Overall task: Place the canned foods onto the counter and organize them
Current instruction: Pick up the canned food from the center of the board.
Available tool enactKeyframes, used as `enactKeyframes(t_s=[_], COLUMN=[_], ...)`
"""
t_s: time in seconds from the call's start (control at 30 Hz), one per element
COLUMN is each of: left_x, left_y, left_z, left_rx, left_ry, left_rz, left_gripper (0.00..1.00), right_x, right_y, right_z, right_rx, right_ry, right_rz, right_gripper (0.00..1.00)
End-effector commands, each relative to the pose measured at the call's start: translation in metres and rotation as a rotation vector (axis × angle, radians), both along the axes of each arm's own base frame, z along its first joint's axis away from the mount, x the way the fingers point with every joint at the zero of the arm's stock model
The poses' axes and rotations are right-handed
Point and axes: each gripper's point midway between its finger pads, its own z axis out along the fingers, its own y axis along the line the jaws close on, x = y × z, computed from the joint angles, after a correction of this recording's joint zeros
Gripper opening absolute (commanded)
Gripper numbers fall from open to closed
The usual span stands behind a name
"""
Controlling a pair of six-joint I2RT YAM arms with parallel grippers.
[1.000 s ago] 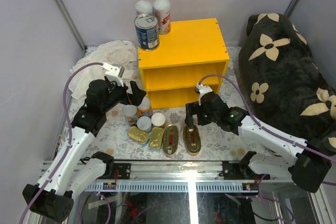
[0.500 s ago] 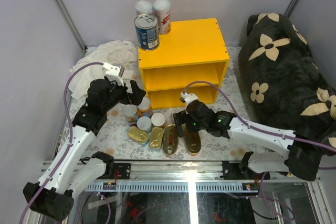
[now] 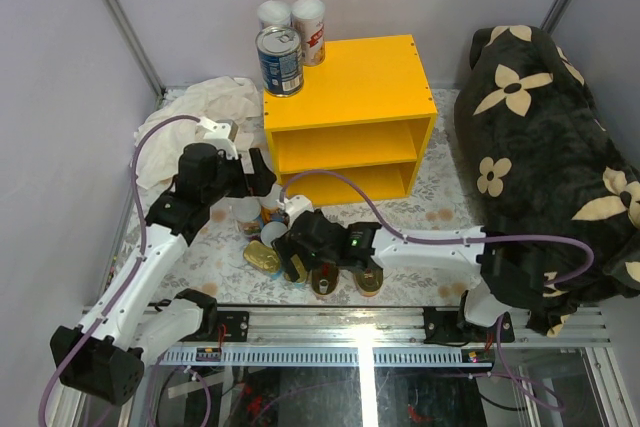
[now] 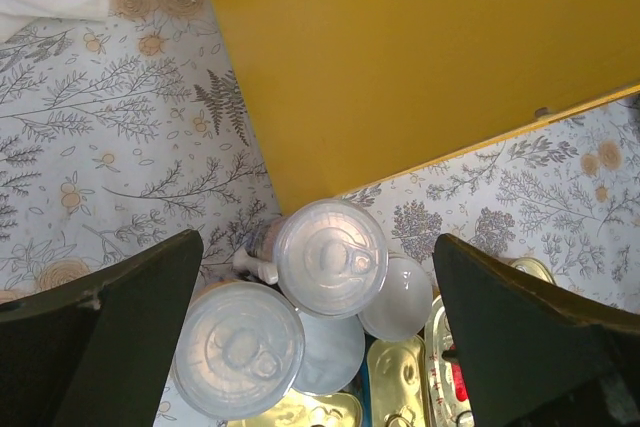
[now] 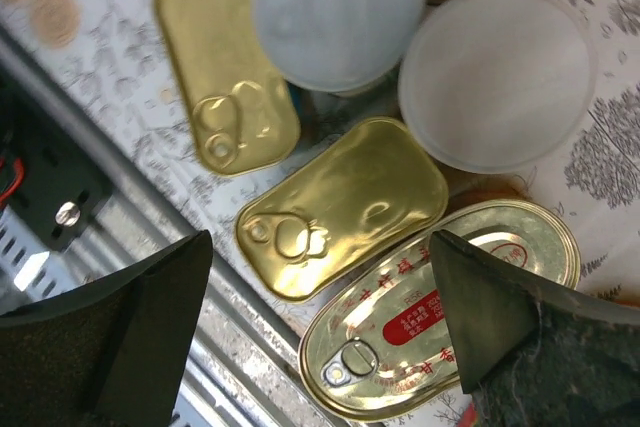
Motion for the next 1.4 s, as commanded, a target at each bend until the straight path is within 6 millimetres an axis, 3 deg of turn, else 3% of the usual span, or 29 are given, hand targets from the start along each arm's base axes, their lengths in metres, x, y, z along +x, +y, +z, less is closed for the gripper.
enactKeyframes(t_s=[0.0, 0.27, 0.6, 0.8, 1.17, 1.37], left_x=[0.002, -0.006, -0.014, -0.016, -0.022, -0.026], left_y=[0.007, 0.013, 0.015, 0.014, 0.015, 0.015], left_z=[0.015, 0.018, 0.023, 0.021, 0.016, 0.011], left_rx=[-0.015, -0.006, -0.014, -0.023, -0.013, -0.01], left_ry=[-0.033, -0.037, -0.049, -0.044, -0.035, -0.026], left_rz=[0.051, 0.065, 0.068, 0.061, 0.049, 0.045], left_gripper=[1.0, 1.0, 1.0, 1.0, 1.0, 1.0], right_x=[0.021, 0.017, 0.009, -0.006, -0.009, -0.003], right_y=[-0.005, -0.001, 0.011, 0.022, 0.03, 0.022], right_z=[-0.006, -0.029, -0.008, 0.003, -0.026, -0.046], right_rx=[-0.041, -0.113, -0.09, -0.033, -0.155, -0.285], right_ry=[-0.018, -0.007, -0.088, -0.1, -0.089, -0.093], right_rz=[-0.233, -0.22, -0.144, -0.075, -0.082, -0.135], right_gripper=[0.93, 0.83, 0.81, 0.85, 0.9, 0.94])
